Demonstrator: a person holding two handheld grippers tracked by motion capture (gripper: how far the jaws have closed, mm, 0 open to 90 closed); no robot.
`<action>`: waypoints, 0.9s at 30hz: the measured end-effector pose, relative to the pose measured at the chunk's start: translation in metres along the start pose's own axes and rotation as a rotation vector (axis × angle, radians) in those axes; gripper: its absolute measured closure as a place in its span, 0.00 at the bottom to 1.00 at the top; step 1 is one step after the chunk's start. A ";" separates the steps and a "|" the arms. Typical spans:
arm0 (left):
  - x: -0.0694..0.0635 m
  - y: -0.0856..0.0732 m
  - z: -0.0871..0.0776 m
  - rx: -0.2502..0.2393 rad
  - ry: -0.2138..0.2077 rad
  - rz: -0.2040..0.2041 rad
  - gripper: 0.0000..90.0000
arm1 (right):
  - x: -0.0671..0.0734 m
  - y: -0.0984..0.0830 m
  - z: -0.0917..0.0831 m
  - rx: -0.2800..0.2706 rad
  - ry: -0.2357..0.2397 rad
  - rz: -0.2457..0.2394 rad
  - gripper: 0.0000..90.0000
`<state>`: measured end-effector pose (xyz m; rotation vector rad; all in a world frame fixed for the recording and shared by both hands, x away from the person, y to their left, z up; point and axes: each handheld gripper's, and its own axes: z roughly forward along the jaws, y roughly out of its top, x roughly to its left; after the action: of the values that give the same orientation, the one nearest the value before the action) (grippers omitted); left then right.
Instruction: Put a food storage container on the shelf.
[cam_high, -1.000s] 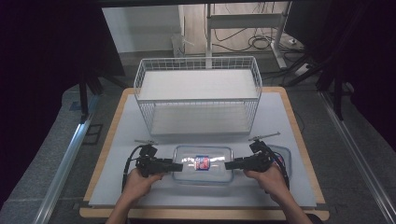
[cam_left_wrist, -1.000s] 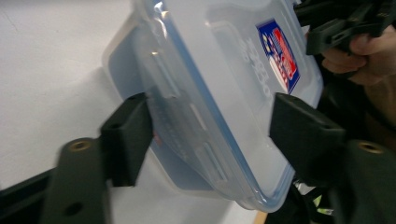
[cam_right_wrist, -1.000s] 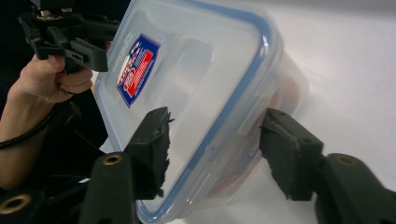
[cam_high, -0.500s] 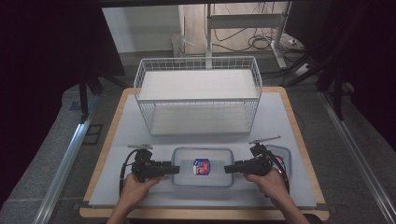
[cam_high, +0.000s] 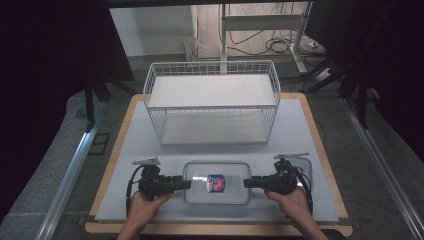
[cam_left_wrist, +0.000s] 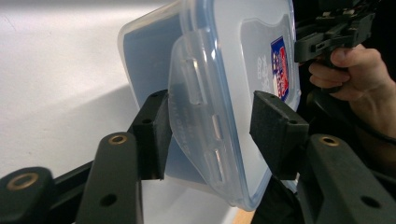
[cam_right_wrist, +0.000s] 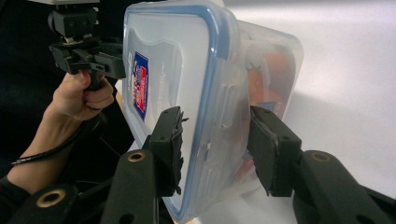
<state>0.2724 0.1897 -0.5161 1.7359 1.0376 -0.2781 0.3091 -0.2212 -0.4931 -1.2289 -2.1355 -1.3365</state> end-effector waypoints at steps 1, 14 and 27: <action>0.000 0.000 0.000 0.000 -0.001 -0.001 0.56 | 0.000 -0.001 0.000 -0.003 0.002 -0.002 0.63; -0.002 0.005 -0.002 0.007 0.002 0.003 0.59 | 0.005 0.001 -0.002 -0.023 -0.023 -0.053 0.63; -0.013 0.026 -0.015 -0.049 -0.018 0.058 0.61 | 0.016 0.016 -0.014 -0.087 -0.009 -0.122 0.63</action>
<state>0.2798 0.1940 -0.4845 1.7135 0.9717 -0.2302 0.3103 -0.2225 -0.4665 -1.1557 -2.2114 -1.4912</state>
